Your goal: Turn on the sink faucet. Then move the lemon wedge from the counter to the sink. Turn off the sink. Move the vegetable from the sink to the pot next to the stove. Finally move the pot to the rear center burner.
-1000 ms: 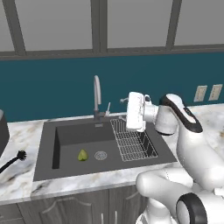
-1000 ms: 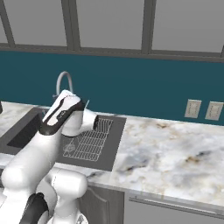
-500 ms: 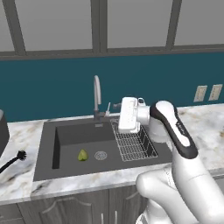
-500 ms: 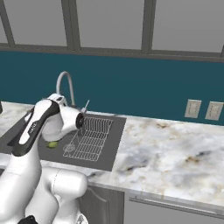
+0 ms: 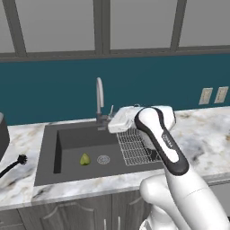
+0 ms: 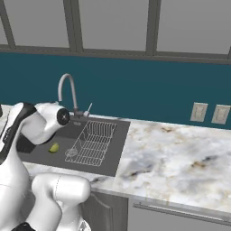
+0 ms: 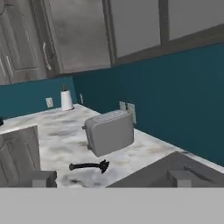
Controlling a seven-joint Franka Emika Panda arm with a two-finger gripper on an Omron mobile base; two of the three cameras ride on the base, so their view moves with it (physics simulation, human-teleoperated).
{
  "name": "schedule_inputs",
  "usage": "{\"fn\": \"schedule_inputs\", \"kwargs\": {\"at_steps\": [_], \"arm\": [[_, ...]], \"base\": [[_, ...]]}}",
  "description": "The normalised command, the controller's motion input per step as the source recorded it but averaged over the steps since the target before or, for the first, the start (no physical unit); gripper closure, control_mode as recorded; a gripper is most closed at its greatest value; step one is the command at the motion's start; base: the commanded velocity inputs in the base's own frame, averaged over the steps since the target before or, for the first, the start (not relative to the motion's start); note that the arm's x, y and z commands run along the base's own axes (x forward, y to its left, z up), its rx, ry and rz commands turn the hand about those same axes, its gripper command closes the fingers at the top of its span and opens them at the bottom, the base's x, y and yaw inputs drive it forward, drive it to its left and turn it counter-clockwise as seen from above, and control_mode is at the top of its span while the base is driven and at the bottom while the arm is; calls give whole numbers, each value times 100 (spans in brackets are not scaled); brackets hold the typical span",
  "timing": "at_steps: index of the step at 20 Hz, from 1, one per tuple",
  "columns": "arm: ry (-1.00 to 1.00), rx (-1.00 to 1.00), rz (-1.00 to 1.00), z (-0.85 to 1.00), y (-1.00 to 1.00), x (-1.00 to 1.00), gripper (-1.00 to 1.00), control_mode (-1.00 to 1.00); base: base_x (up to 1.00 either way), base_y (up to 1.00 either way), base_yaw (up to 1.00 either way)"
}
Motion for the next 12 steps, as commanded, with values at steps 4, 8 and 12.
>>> {"fn": "schedule_inputs", "kwargs": {"at_steps": [4, 8, 12], "arm": [[38, -5, -32, -28, 20, 0, -100, -100], [39, -6, -32, -29, 23, 3, -100, -100], [41, -10, -31, -24, 22, 15, -100, -100]], "base": [[0, 0, 0], [0, 0, 0], [0, 0, 0]]}}
